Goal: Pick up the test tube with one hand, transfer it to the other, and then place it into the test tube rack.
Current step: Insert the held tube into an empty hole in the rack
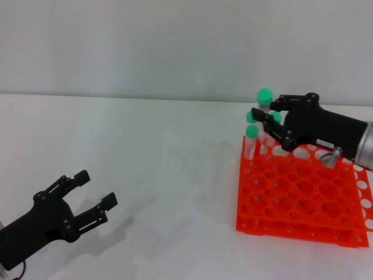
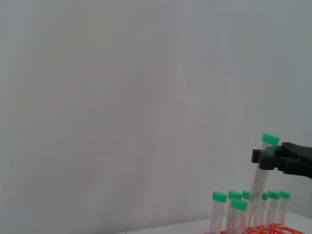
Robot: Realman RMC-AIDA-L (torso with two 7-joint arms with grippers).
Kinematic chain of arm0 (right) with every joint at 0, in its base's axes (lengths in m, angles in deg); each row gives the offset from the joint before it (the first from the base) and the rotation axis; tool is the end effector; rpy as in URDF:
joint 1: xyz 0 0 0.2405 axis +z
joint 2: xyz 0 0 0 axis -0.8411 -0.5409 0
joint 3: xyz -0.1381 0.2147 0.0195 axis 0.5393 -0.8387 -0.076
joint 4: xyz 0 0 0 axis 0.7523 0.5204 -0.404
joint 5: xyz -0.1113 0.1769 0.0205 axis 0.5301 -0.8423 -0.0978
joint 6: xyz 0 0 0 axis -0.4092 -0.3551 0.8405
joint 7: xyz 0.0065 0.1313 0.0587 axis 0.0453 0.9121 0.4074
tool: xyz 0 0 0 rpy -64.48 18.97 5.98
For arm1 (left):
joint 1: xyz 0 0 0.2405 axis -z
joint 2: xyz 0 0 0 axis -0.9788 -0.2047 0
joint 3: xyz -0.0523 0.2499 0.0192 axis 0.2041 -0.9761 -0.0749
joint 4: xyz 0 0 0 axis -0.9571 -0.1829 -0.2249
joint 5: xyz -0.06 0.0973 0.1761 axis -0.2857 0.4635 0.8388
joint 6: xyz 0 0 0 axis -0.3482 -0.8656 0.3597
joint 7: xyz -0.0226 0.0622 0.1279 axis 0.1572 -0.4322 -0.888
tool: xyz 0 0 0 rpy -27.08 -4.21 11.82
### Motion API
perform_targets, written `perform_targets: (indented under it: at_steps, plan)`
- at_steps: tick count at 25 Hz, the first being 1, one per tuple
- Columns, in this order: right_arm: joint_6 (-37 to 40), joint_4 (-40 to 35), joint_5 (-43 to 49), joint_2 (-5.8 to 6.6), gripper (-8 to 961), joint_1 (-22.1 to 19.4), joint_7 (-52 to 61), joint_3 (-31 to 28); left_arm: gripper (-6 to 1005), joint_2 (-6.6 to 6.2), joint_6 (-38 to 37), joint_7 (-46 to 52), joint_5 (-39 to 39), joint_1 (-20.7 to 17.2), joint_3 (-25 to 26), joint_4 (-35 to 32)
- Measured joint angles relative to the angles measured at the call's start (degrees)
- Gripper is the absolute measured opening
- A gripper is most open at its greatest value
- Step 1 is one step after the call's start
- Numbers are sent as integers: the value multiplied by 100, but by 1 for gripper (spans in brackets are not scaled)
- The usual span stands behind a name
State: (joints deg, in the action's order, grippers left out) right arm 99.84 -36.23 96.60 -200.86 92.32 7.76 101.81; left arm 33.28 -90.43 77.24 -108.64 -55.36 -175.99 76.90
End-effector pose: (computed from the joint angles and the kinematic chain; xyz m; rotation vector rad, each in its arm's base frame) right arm 0.1816 0.4031 -0.0125 -2.4140 0.0279 0.7913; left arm -0.3413 0.2526 0.0155 -2.1689 -0.6023 -0.9452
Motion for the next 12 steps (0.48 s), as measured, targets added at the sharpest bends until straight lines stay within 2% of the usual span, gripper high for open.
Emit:
perform_targets:
  at_steps: [5, 12]
  plan:
    - [12, -211, 1, 31, 250, -238, 152, -130, 894, -6, 4, 14, -1, 5, 0, 21]
    - [-101, -96, 36, 2, 255, -273, 163, -58, 894, -11, 9, 25, -1, 49, 0, 10]
